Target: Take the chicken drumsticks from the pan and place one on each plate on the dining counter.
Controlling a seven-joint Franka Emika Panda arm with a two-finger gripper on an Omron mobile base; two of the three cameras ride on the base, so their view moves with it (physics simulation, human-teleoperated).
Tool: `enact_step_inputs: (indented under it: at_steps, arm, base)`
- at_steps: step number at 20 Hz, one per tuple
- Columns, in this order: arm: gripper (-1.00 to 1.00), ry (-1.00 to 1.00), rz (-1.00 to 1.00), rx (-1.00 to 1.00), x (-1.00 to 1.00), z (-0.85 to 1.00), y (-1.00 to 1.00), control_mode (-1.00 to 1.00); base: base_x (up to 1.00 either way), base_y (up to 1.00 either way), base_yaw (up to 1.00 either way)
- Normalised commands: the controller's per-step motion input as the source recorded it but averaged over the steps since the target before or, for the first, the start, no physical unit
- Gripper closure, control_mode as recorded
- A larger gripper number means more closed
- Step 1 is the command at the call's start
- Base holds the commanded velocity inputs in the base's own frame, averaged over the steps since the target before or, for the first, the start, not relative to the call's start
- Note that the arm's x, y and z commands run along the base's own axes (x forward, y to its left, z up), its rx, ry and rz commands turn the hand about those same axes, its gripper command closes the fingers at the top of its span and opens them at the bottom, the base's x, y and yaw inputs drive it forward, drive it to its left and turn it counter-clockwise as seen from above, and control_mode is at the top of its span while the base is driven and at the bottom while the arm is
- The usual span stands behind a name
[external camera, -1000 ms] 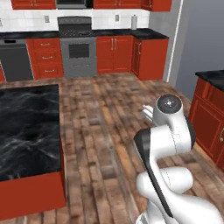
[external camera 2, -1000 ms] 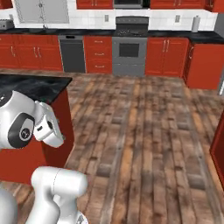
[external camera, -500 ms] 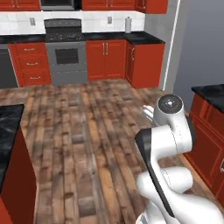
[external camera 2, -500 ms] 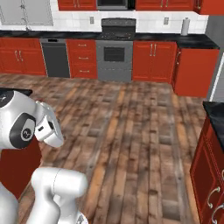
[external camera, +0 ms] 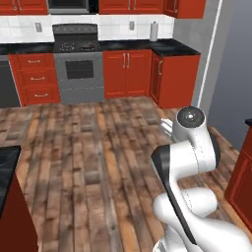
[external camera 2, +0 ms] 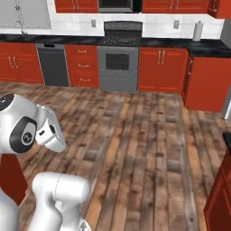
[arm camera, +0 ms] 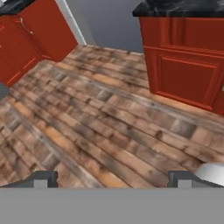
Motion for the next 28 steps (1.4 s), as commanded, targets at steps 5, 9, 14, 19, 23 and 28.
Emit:
enact_step_inputs:
  at_steps: [5,9,14,19,23,28]
  arm:
    - [-1.0,0.0,0.0,0.0,0.0,0.0,0.0,1.0]
    - [-1.0,0.0,0.0,0.0,0.0,0.0,0.0,1.0]
    - [-1.0,0.0,0.0,0.0,0.0,0.0,0.0,1.0]
    - [-1.0,0.0,0.0,0.0,0.0,0.0,0.0,1.0]
    - [-1.0,0.0,0.0,0.0,0.0,0.0,0.0,1.0]
    - [-1.0,0.0,0.0,0.0,0.0,0.0,0.0,1.0]
  base:
    - [1.0,0.01,0.0]
    - [1.0,0.08,0.0]
    - [1.0,0.2,0.0]
    - [1.0,0.29,0.0]
    - [1.0,0.26,0.0]
    - [1.0,0.16,0.0]
